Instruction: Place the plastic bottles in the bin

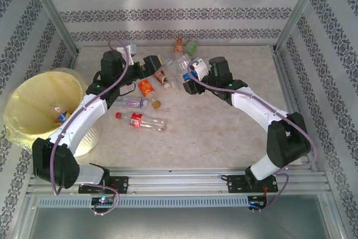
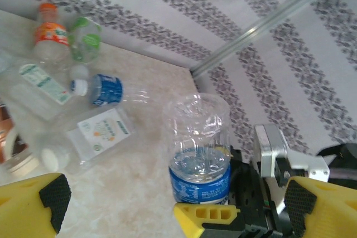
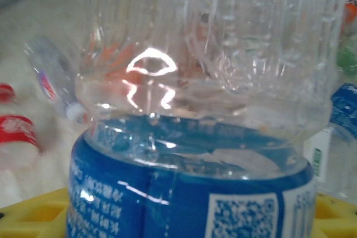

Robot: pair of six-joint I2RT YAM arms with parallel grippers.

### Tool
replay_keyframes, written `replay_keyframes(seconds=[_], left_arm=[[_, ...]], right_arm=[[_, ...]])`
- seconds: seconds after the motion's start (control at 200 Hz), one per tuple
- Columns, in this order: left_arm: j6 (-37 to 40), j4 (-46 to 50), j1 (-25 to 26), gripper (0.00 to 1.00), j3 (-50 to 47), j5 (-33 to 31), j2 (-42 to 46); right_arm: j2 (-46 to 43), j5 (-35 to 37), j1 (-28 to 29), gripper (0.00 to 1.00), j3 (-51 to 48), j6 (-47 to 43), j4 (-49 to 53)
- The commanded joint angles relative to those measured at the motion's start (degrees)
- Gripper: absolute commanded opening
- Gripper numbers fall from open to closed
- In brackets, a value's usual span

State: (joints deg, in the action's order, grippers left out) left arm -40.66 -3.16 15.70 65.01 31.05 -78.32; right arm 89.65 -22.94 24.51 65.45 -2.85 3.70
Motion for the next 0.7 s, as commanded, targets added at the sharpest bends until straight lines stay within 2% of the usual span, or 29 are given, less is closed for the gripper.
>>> replay_keyframes(seconds=[0.0, 0.075, 0.205, 0.4, 0.555, 0.695], left_arm=[[-1.2, -11.89, 0.78, 1.0, -1.7, 7.89, -2.3], [-2.26, -15.98, 1.29, 1.0, -1.6, 10.22, -3.97], [-1.9, -14.33, 2.06, 1.0, 0.84, 9.6, -6.99], [-2.79, -15.86, 3.28, 0.99, 3.44, 12.02, -11.26], [-3.82, -20.82, 4.53, 1.0, 3.62, 13.6, -13.24], [-3.83, -19.55, 4.55, 1.0, 5.21, 13.34, -14.89]], right_arm=[[-1.35, -6.1, 0.16, 0.48, 0.6, 10.37, -3.66], [-1.99, -8.06, 0.51, 0.49, -0.51, 14.7, -6.25], [-3.02, -10.28, 1.18, 0.49, -1.34, 19.02, -7.89], [-3.17, -15.27, 2.18, 0.5, -2.5, 20.44, -10.84], [-2.59, -15.43, 3.08, 0.5, -1.91, 20.93, -11.02], [-2.03, -16.79, 3.25, 0.5, -1.52, 21.74, -11.66]])
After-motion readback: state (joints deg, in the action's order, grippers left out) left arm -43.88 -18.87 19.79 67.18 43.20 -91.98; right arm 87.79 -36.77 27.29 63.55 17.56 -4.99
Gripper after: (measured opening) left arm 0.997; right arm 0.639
